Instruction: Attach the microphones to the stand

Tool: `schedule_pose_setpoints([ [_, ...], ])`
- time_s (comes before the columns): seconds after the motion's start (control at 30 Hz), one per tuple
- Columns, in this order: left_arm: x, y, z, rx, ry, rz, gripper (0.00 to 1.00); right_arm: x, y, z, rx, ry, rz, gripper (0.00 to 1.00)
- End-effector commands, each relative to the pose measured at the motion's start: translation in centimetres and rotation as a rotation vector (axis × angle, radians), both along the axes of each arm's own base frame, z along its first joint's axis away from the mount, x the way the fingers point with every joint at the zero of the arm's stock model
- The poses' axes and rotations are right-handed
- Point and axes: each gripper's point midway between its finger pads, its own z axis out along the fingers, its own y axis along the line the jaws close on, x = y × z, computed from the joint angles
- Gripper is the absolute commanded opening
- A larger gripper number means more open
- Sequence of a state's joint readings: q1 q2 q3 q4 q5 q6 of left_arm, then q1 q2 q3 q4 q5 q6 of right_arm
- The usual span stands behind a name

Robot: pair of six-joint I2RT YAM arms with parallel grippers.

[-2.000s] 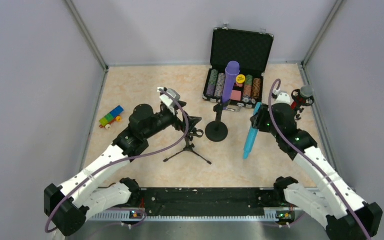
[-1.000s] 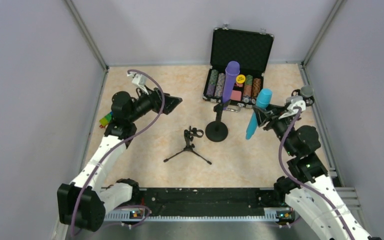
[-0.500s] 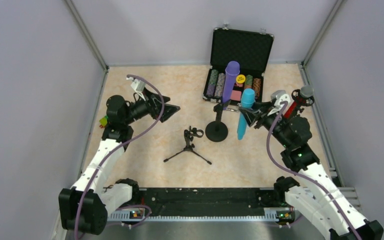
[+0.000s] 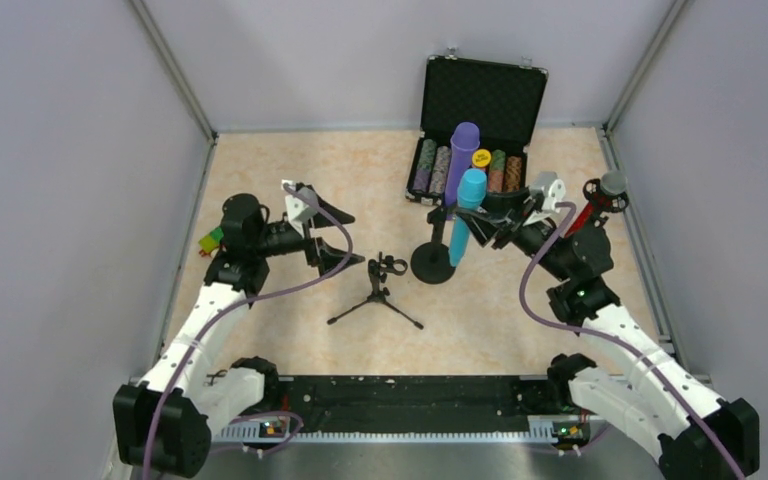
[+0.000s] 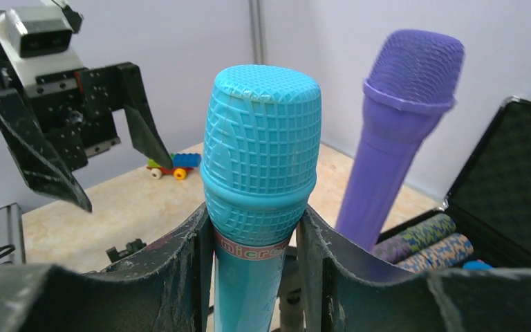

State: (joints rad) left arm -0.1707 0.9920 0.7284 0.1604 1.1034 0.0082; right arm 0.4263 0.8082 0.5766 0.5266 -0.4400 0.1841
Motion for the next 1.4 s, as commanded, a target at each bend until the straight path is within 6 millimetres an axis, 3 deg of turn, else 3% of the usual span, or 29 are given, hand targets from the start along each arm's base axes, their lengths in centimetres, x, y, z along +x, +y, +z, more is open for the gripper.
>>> schedule_pose_setpoints([
  [0.0, -2.6, -1.3, -0.7, 0.065, -0.180, -0.202, 0.97, -2.6, 1.2, 7.8, 0.122, -0.242, 0.093, 0.00],
  [0.17, -4.2, -2.8, -1.7, 0.078, -0.189, -0.317, 0.97, -3.0, 2.3, 9.2, 0.190, -0.270, 0.144, 0.00],
  [0.5, -3.9, -3.4, -3.2, 0.109, -0.255, -0.317, 0.96, -3.0, 3.8, 10.7, 0.239, -0.299, 0.138, 0.00],
  [1.0, -3.4, -4.0, -5.2, 0.142, -0.217, -0.280, 0.95, -3.3, 5.9, 10.0, 0.254, -0.314, 0.177, 0.00],
  [1.37, -2.4, -4.2, -6.3, 0.170, -0.176, -0.251, 0.86, -3.8, 6.5, 8.8, 0.259, -0.301, 0.216, 0.00],
])
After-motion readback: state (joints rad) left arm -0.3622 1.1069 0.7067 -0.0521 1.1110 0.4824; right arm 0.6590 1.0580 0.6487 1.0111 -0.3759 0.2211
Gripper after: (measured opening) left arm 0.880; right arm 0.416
